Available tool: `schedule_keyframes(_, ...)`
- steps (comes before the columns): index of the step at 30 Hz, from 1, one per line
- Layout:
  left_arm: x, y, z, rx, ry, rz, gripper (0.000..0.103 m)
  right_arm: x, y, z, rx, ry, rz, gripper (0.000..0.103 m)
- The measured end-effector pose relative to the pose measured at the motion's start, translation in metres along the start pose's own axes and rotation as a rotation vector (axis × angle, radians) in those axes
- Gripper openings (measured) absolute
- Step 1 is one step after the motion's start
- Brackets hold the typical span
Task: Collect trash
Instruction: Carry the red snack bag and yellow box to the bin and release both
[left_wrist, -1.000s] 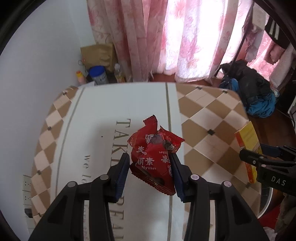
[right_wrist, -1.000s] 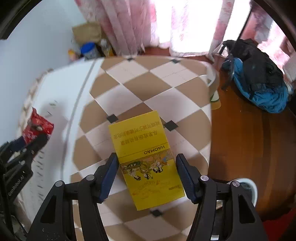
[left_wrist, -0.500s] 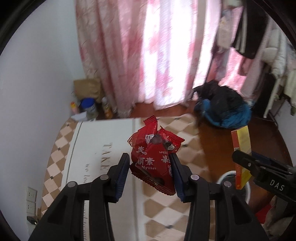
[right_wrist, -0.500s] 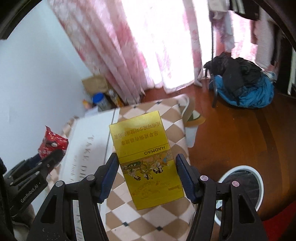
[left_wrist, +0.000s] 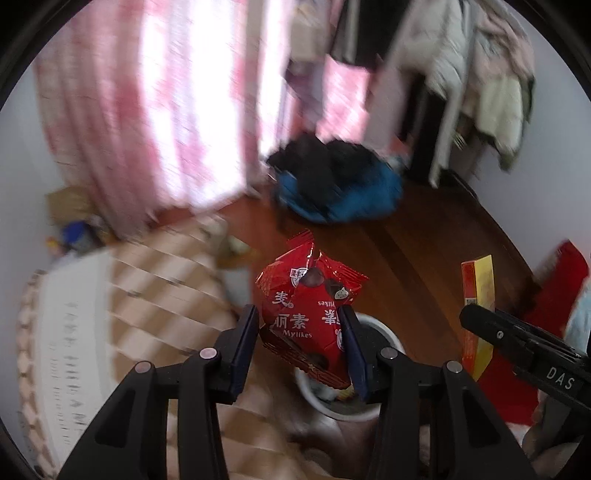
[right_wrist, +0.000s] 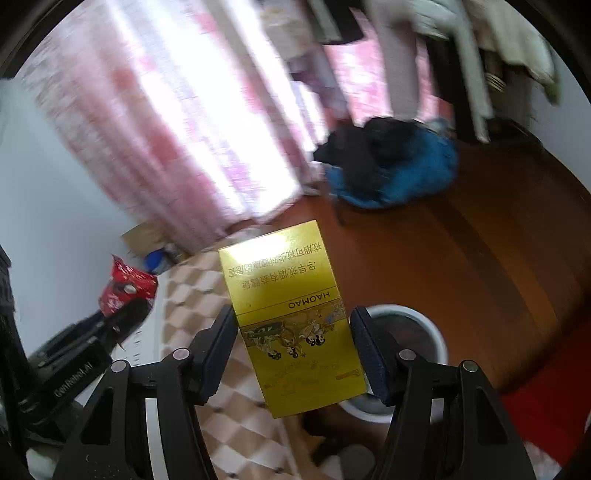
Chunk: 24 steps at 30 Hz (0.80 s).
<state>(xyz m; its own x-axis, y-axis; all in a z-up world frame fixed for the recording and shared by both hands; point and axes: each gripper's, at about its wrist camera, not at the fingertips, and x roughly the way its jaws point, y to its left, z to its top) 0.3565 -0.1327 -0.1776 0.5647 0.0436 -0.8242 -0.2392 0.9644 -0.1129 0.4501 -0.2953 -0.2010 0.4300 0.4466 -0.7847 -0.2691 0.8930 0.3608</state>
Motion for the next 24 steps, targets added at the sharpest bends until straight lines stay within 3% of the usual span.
schedule_keyframes(5, 0.085, -0.029, -0.013, -0.005, 0.179, -0.073, 0.041, 0.030, -0.081, -0.019, 0.120, 0.084, -0.038, 0.065)
schedule_keyframes(10, 0.156, -0.045, -0.025, -0.043, 0.343, -0.125, 0.042, 0.094, -0.142, -0.041, 0.210, 0.217, -0.052, 0.065)
schedule_keyframes(13, 0.196, -0.046, -0.032, -0.057, 0.445, -0.125, 0.044, 0.133, -0.167, -0.047, 0.248, 0.279, -0.055, 0.065)
schedule_keyframes(16, 0.214, -0.050, -0.036, -0.046, 0.490, -0.103, 0.048, 0.164, -0.185, -0.048, 0.277, 0.321, -0.047, 0.065)
schedule_keyframes(18, 0.222, -0.049, -0.038, -0.040, 0.505, -0.078, 0.056, 0.183, -0.194, -0.046, 0.288, 0.346, -0.049, 0.065)
schedule_keyframes(20, 0.225, -0.046, -0.038, -0.052, 0.504, -0.055, 0.089, 0.199, -0.197, -0.043, 0.285, 0.373, -0.048, 0.065)
schedule_keyframes(23, 0.223, -0.038, -0.039, -0.075, 0.498, -0.026, 0.097, 0.215, -0.197, -0.039, 0.276, 0.398, -0.063, 0.070)
schedule_keyframes(24, 0.220, -0.034, -0.040, -0.081, 0.497, -0.013, 0.097, 0.216, -0.196, -0.039, 0.278, 0.401, -0.066, 0.087)
